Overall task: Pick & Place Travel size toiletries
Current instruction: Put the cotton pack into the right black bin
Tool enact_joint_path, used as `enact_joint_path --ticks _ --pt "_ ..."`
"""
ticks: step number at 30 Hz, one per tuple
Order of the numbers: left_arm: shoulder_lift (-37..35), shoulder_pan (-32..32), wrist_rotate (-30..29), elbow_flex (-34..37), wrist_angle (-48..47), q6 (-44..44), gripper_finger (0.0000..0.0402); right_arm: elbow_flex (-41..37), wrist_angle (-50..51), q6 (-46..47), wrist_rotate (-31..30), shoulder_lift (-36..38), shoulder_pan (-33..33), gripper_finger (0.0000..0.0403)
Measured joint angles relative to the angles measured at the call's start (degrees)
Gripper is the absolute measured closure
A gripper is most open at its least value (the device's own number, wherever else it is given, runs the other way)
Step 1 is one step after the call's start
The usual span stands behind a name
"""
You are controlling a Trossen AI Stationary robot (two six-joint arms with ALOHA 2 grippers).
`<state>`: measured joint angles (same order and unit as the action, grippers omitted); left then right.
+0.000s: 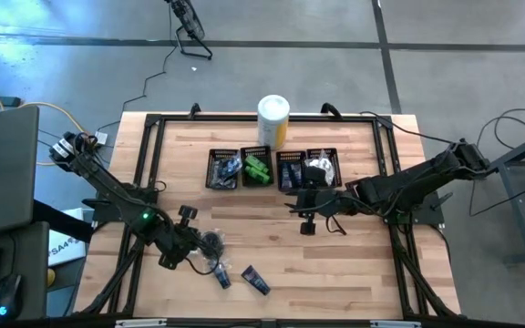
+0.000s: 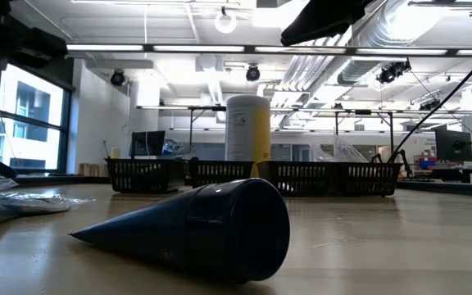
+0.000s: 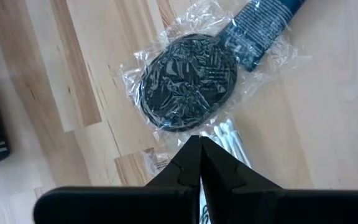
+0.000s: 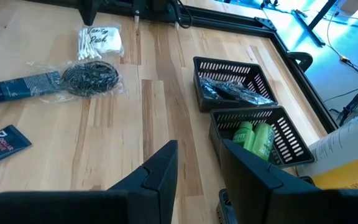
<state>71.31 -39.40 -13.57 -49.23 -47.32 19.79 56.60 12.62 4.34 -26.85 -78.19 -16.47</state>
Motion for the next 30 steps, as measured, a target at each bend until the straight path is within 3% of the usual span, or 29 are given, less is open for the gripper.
enact_joint_path --ticks 7,23,30 --pt "0.0 0.0 0.0 0.0 0.9 -0.3 0.0381 0.0 0.0 0.0 0.0 0.0 0.4 0.0290" --pt "0.0 0.0 1.7 0.2 0.4 3.6 0.0165 0.0 0.0 0.2 3.7 0.0 2.4 0.0290" --pt "0.0 0.0 4.0 0.3 -1.1 7.6 0.0131 0.0 0.0 0.1 3.8 0.0 2.4 0.0290"
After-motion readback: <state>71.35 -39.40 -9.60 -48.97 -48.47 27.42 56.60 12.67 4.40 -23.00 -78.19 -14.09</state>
